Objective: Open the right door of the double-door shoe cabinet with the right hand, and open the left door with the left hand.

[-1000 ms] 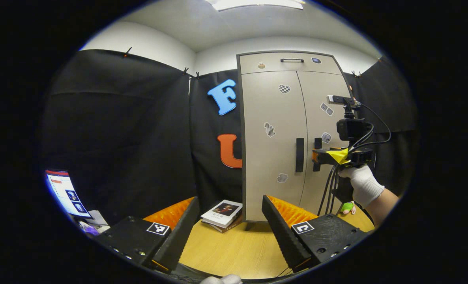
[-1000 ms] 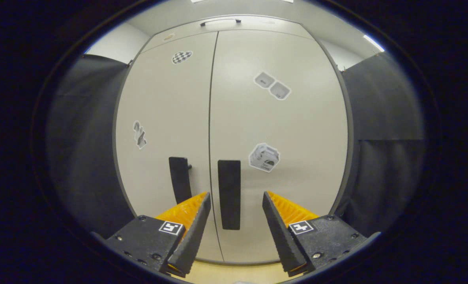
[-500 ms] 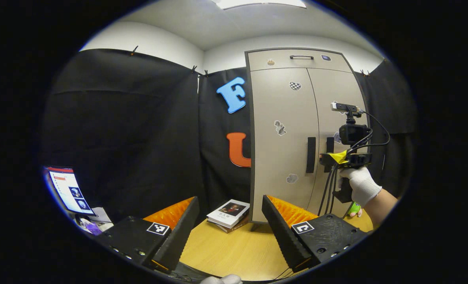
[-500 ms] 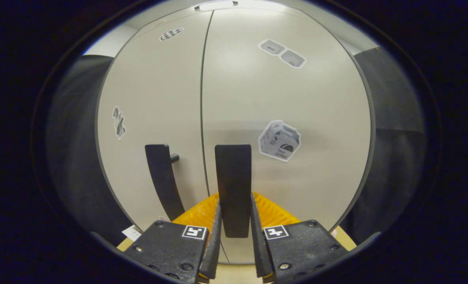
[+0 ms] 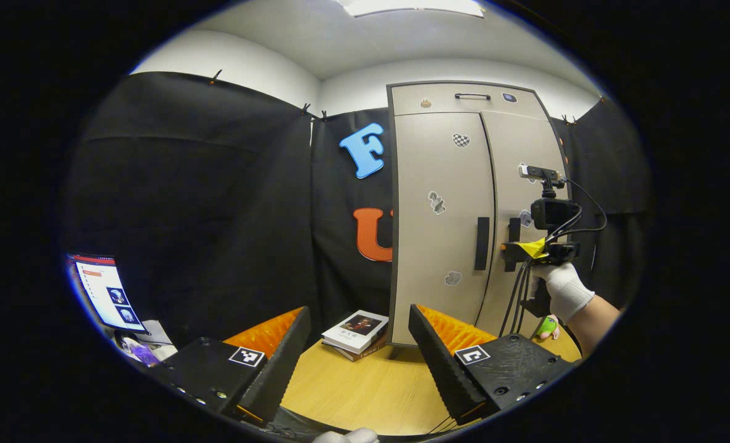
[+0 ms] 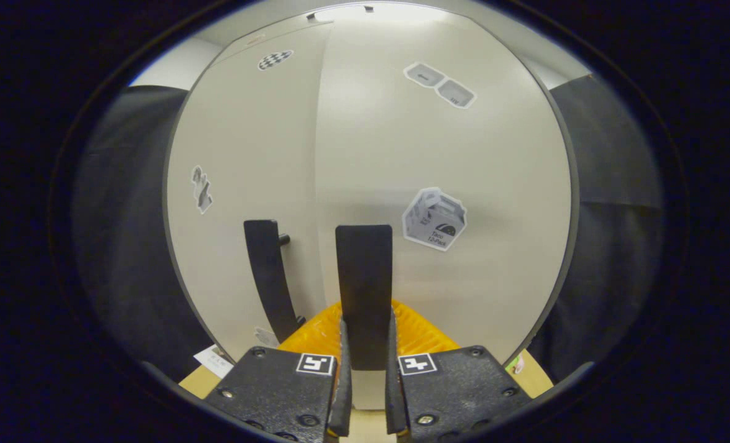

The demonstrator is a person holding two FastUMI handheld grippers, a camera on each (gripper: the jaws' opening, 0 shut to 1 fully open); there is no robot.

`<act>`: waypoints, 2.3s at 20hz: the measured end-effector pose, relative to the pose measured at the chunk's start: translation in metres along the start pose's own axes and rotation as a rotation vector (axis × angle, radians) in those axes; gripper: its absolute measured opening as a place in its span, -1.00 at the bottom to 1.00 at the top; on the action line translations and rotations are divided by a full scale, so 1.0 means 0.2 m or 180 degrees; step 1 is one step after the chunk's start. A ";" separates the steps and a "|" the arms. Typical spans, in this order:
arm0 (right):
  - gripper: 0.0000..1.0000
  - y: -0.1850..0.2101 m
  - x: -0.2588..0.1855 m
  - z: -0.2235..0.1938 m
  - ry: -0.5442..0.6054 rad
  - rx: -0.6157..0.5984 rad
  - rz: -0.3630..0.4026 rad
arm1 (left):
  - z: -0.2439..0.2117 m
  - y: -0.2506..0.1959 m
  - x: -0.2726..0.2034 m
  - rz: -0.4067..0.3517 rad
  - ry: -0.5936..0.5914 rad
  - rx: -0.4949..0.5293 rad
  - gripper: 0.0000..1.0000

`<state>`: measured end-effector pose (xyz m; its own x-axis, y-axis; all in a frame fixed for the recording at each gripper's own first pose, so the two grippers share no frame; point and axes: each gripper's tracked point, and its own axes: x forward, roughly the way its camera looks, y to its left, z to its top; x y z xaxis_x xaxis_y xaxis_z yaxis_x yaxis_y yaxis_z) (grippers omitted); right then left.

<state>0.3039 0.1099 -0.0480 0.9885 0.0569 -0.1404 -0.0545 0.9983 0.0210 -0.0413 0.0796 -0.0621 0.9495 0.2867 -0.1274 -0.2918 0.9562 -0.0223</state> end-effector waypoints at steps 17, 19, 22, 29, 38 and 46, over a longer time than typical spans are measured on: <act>-0.63 -0.36 -0.66 -0.10 -0.0063 0.0022 -0.0089 | -0.10 -0.10 -0.28 -0.0560 0.0083 -0.0044 0.92; -0.66 -0.42 -0.72 -0.10 -0.0069 0.0026 -0.0157 | -0.10 -0.14 -0.28 -0.0645 0.0083 -0.0029 0.94; -0.72 -0.52 -0.78 -0.11 -0.0064 0.0042 -0.0241 | -0.10 -0.22 -0.27 -0.0802 0.0070 -0.0041 0.94; -0.87 -0.73 -0.87 -0.12 -0.0069 -0.0021 -0.0353 | -0.08 -0.46 -0.26 -0.1089 0.0037 -0.0021 0.94; -0.92 -1.07 -0.91 -0.10 -0.0065 -0.0039 -0.0445 | -0.09 -0.65 -0.23 -0.1148 0.0033 -0.0035 0.93; -0.92 -1.15 -0.92 -0.02 -0.0194 -0.0100 -0.0279 | -0.08 -0.68 -0.21 -0.1010 0.0057 -0.0041 0.93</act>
<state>0.1341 -0.1306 -0.0306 0.9964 -0.0306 -0.0797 0.0291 0.9994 -0.0199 -0.0441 -0.0640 -0.0691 0.9912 -0.0269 -0.1294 0.0171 0.9969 -0.0763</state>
